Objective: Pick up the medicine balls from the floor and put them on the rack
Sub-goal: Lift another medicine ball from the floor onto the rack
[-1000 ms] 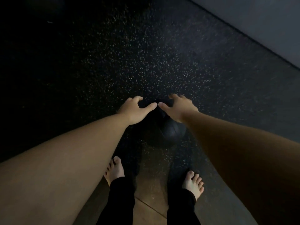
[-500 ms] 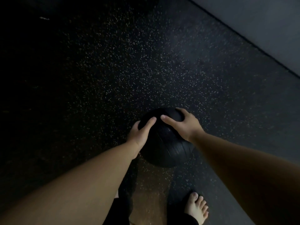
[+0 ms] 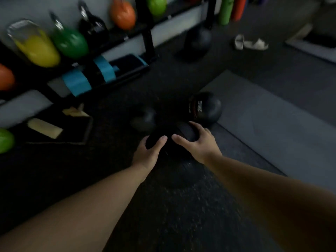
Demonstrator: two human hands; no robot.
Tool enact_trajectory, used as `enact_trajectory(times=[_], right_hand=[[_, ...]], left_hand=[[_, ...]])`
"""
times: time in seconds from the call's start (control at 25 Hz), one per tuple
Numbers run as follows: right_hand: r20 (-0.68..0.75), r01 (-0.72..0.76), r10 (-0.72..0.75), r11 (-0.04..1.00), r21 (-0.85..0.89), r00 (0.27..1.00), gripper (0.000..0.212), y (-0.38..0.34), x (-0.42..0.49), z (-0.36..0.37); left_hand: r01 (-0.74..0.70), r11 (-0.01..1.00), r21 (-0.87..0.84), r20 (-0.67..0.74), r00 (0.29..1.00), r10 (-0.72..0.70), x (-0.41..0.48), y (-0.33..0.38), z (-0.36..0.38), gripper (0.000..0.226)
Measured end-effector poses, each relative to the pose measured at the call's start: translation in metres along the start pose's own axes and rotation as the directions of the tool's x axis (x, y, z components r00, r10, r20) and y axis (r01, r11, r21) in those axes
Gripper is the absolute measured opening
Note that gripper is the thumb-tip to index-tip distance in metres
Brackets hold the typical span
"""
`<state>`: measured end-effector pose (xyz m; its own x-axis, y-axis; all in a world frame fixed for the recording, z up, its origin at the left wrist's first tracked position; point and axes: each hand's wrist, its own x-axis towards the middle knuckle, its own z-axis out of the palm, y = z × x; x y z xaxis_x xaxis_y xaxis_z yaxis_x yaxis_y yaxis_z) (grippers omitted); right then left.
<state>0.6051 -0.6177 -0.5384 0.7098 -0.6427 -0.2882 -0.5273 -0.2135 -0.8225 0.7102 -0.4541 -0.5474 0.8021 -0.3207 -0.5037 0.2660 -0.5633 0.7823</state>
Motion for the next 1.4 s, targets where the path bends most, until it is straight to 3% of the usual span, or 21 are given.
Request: enact_trajectory(times=[0.12,0.28,0.44,0.56,0.68,0.8,1.04,1.16,1.32,1.4], right_hand=[[0.008,0.22,-0.22,0.975,-0.021,0.976,0.131,-0.19,-0.01,-0.026],[0.018,0.501,-0.5,0.865,-0.024,0.866,0.12,-0.449,-0.06,-0.044],[0.001,0.715,-0.715,0.699,0.014,0.699,0.12,-0.659,-0.134,-0.037],[-0.055,0.823,-0.823,0.557,0.109,0.565,0.114,-0.77,-0.185,-0.009],[-0.129,0.878,-0.873,0.449,0.165,0.47,0.11,-0.832,-0.216,0.012],[-0.135,0.895,-0.896,0.389,0.22,0.423,0.112,-0.883,-0.227,0.029],[-0.179,0.912,-0.903,0.353,0.21,0.391,0.114,-0.94,-0.169,0.061],[-0.203,0.922,-0.906,0.336,0.191,0.372,0.114,-0.971,-0.097,0.076],[-0.162,0.945,-0.933,0.305,0.118,0.322,0.114,-1.035,0.01,0.091],[-0.167,0.951,-0.938,0.29,0.107,0.305,0.115,-1.071,0.07,0.101]], left_hand=[[-0.131,0.987,-0.091,-0.167,0.979,0.114,-0.048,0.131,-0.127,0.119],[-0.385,0.902,-0.196,-0.398,0.872,0.286,-0.133,0.271,-0.311,0.101],[-0.61,0.781,-0.134,-0.564,0.695,0.446,-0.222,0.37,-0.48,0.089],[-0.722,0.692,-0.001,-0.67,0.514,0.536,-0.277,0.41,-0.588,0.083],[-0.769,0.626,0.13,-0.698,0.377,0.609,-0.308,0.433,-0.657,0.081],[-0.788,0.592,0.172,-0.698,0.326,0.638,-0.32,0.45,-0.709,0.098],[-0.817,0.536,0.214,-0.674,0.273,0.686,-0.259,0.49,-0.759,0.098],[-0.83,0.529,0.177,-0.682,0.284,0.674,-0.188,0.524,-0.774,0.098],[-0.839,0.535,0.105,-0.724,0.304,0.619,-0.077,0.574,-0.799,0.067],[-0.842,0.527,0.119,-0.719,0.293,0.63,-0.021,0.611,-0.821,0.073]])
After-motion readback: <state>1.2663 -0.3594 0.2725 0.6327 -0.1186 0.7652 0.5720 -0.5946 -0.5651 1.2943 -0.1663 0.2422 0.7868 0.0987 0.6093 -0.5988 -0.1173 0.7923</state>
